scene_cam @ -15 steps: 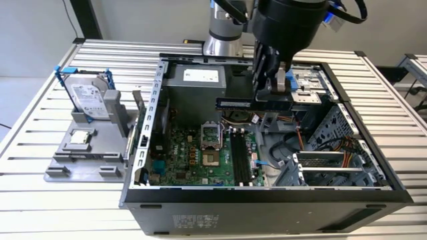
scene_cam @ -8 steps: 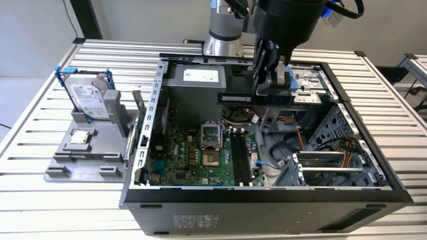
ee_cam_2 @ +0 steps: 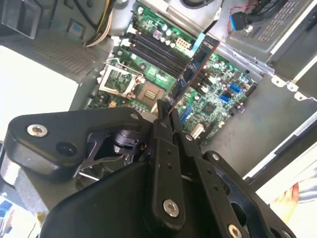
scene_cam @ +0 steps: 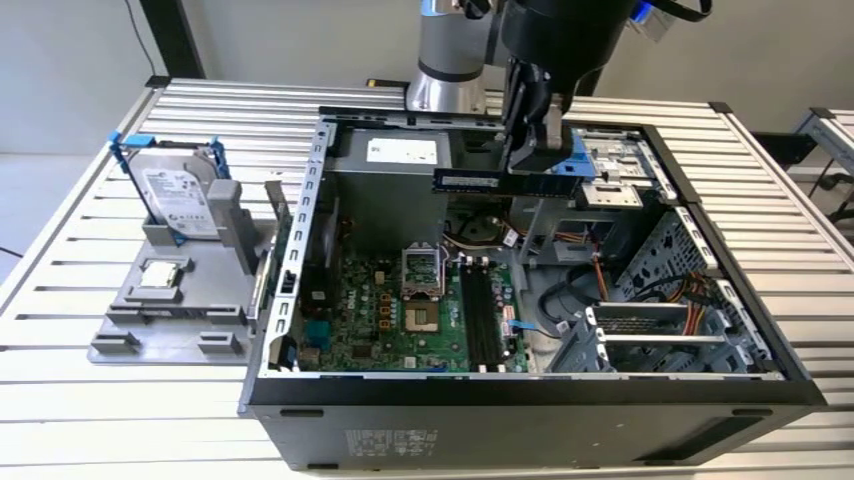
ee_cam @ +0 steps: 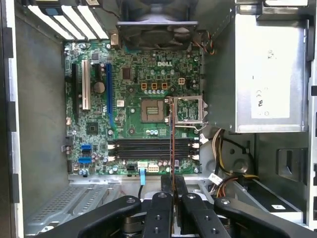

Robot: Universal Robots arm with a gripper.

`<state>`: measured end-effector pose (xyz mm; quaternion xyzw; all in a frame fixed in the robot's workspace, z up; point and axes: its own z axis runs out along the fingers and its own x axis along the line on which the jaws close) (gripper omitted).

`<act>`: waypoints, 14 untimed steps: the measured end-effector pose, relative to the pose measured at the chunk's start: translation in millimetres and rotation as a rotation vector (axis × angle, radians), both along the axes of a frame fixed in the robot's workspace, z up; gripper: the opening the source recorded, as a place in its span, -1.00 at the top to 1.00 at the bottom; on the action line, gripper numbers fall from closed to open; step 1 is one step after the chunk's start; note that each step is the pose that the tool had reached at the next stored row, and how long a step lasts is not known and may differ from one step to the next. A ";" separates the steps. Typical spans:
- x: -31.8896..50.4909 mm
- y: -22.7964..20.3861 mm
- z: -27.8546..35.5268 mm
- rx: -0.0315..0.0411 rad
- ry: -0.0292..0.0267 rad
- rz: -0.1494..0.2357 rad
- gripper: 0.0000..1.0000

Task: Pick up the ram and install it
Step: 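Pick up the ram and move it above insertion slot, then insert the ram into the slot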

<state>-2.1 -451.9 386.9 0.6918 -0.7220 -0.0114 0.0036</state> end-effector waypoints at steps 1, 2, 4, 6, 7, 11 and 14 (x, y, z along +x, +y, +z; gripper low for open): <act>0.1 0.0 0.0 -0.0001 0.0001 0.000 1.00; 0.1 0.0 0.0 0.0000 0.0000 0.000 1.00; 0.1 0.0 0.0 0.0000 0.0000 0.000 1.00; 0.1 0.0 0.0 0.0000 0.0000 0.000 1.00; 0.1 0.0 0.0 0.0000 0.0000 0.000 1.00; 0.1 -0.1 0.0 0.0000 0.0000 0.000 1.00; 0.1 -0.1 0.0 0.0000 0.0000 0.000 1.00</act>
